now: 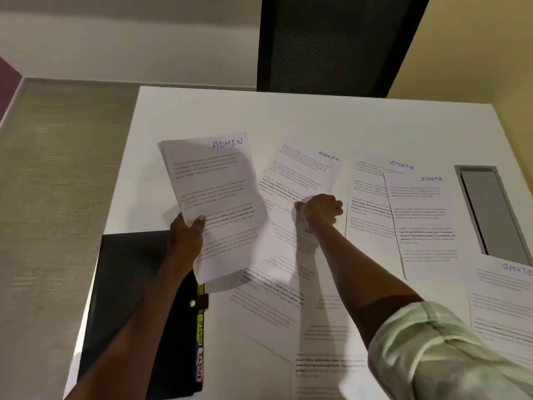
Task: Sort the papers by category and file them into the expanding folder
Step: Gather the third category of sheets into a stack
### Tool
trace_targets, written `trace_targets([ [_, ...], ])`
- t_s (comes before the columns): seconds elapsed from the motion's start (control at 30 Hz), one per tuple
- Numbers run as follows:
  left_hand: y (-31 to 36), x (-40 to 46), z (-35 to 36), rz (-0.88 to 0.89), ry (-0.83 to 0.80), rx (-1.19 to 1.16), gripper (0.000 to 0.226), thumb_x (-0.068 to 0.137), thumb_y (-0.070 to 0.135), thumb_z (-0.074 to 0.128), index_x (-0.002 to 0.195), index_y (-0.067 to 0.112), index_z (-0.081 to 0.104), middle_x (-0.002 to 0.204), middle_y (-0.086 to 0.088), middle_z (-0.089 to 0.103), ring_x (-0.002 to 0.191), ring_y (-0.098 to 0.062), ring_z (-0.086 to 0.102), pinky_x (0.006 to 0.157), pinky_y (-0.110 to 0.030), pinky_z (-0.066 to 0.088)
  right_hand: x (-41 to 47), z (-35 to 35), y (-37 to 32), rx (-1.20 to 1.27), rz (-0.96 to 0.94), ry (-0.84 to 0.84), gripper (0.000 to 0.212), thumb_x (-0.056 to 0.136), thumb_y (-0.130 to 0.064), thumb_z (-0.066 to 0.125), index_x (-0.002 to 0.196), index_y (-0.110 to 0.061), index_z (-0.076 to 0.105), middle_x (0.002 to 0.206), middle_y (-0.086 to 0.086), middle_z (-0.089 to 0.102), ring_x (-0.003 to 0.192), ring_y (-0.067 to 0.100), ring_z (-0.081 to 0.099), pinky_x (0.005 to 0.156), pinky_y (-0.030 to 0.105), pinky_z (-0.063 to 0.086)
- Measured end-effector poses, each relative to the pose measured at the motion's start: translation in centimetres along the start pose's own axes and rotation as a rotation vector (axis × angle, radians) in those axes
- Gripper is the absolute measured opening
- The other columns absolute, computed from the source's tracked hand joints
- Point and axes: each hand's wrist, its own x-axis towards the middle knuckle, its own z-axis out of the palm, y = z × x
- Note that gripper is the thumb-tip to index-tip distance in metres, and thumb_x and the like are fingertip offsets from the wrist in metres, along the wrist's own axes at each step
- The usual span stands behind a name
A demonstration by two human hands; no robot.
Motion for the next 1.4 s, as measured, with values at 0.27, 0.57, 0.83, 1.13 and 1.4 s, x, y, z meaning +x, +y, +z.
trace_targets([
  [0.27,-0.1,0.6,-0.2,0.001,0.005,0.003,0.024,0.1,0.027,0.054,0.123,0.025,0.054,0.11,0.0,0.065,0.097,-0.023,0.065,0.073,-0.04,0.058,2.6,-0.2,-0.1,0.394,0.031,-0.069,0.068,0.081,-0.005,0.07,0.139,0.0,0.033,0.135,0.018,0.052,0.118,0.034,0.055,0.101,0.042,0.048],
  [0.57,1.1,-1.4,-1.8,0.087,0.059,0.022,0.02,0.101,0.023,0.052,0.12,0.021,0.055,0.099,0.004,0.063,0.083,-0.014,0.064,0.058,-0.029,0.054,0.6,-7.2,0.1,0.654,-0.51,0.298,0.008,0.084,-0.013,0.064,0.084,-0.006,0.06,0.079,0.003,0.064,0.073,0.024,0.057,0.061,0.024,0.035],
  [0.83,3.7,-6.0,-0.8,0.181,0.091,0.025,0.017,0.102,0.022,0.048,0.118,0.02,0.056,0.092,0.006,0.062,0.078,-0.012,0.062,0.054,-0.024,0.047,-4.1,-17.0,1.7,0.836,-0.69,0.084,0.019,0.087,-0.015,0.066,0.106,-0.01,0.064,0.101,0.0,0.069,0.085,0.012,0.064,0.069,0.012,0.049],
  [1.13,4.2,-13.2,4.8,0.102,-0.182,-0.185,0.034,0.095,0.01,0.062,0.129,0.008,0.06,0.112,-0.002,0.068,0.102,-0.024,0.065,0.089,-0.031,0.047,-8.4,-19.0,11.9,0.574,-0.671,-0.38,0.029,0.072,-0.028,0.08,0.095,-0.013,0.073,0.095,0.001,0.076,0.091,0.021,0.072,0.088,0.041,0.056],
  [1.4,2.9,-21.0,10.1,-0.047,-0.559,-0.213,0.019,0.097,0.008,0.057,0.111,0.007,0.071,0.108,-0.015,0.073,0.095,-0.033,0.072,0.08,-0.042,0.058,-8.3,-19.8,21.9,0.622,-0.609,-0.518,0.039,0.076,-0.023,0.081,0.112,-0.015,0.068,0.109,-0.003,0.072,0.099,0.012,0.068,0.085,0.025,0.053],
])
